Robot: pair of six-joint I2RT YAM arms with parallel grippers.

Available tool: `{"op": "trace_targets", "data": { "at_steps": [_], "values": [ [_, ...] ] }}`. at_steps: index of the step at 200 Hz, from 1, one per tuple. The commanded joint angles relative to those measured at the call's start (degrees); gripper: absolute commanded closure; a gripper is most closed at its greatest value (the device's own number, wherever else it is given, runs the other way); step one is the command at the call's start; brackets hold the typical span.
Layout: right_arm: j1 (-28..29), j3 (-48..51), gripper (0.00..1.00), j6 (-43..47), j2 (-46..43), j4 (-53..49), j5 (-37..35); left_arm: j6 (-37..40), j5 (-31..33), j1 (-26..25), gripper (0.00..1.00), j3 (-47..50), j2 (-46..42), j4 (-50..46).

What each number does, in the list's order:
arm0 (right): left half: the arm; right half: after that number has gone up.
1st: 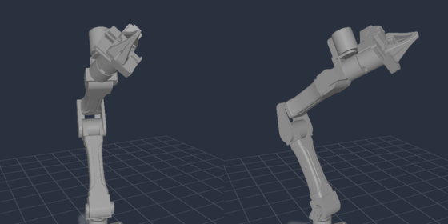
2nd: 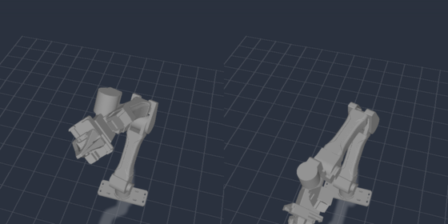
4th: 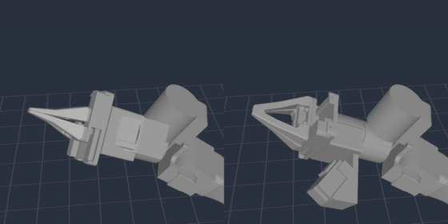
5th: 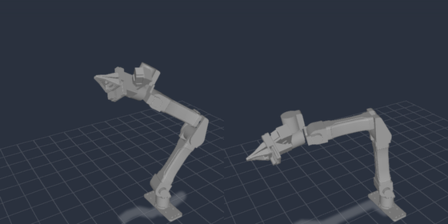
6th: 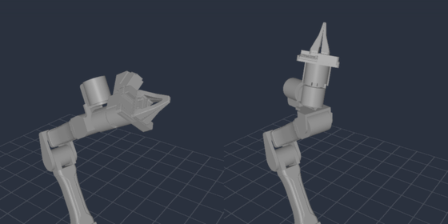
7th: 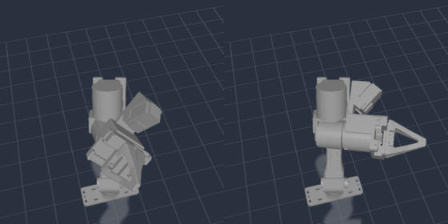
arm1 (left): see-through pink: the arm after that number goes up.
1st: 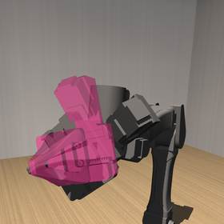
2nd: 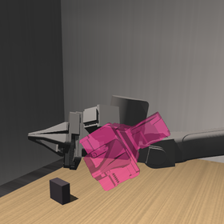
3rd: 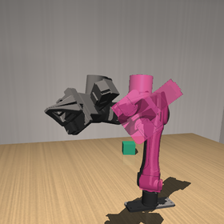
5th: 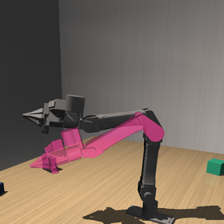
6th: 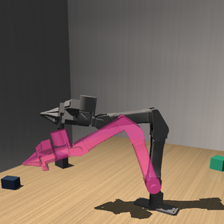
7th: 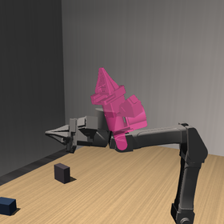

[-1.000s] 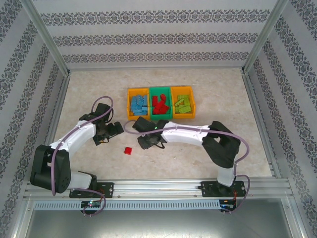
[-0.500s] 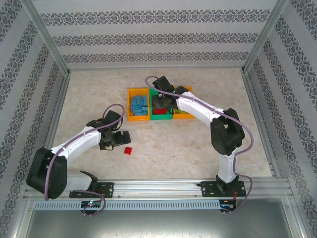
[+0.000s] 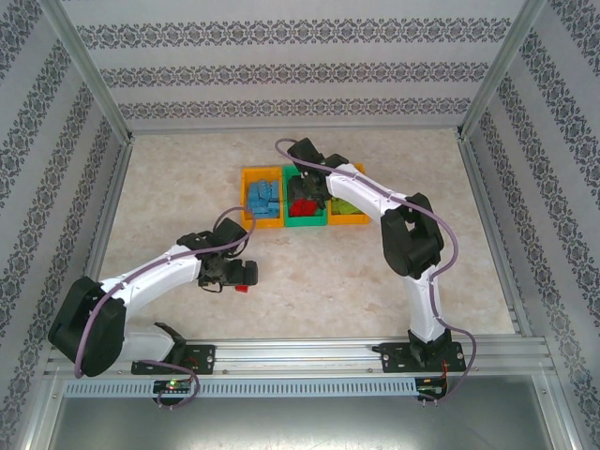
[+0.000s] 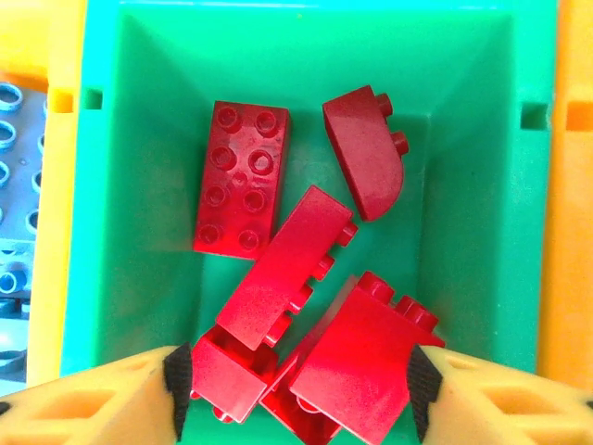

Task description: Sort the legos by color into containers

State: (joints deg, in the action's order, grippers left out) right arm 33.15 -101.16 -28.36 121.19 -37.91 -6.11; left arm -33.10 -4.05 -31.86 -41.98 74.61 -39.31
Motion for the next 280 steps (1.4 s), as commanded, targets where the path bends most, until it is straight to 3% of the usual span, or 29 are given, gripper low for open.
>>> {"op": "trace_targets", "data": {
  "at_steps": [1, 63, 112, 183, 249, 280],
  "values": [
    [-0.3, 0.2, 0.29, -0.8, -3.3, 0.0, 0.5, 2.8, 0.2, -2.1, 0.04, 0.4, -0.2, -0.7],
    [-0.9, 10.2, 0.10, -2.2, -15.6, 5.3, 0.6, 3.3, 0.2, -5.3, 0.10, 0.0, 4.2, 0.5],
    [-2.7, 21.6, 0.03, -0.9, -26.9, 7.2, -3.6, 3.6, 0.0, -5.8, 0.20, -0.8, 8.0, 2.3],
    [-10.7, 38.8, 0.02, -2.6, -40.8, 7.3, -4.0, 4.9, 0.6, -5.9, 0.34, -2.5, 11.0, 3.1],
    [-14.9, 45.5, 0.02, -2.7, -47.0, 6.8, -3.3, 5.3, -0.5, -5.9, 0.68, -4.1, 13.1, 3.6],
    [-15.2, 47.3, 0.02, -2.5, -47.6, 6.4, -3.8, 5.3, -1.7, -6.0, 0.71, -5.9, 12.7, 3.4]
  ]
}}
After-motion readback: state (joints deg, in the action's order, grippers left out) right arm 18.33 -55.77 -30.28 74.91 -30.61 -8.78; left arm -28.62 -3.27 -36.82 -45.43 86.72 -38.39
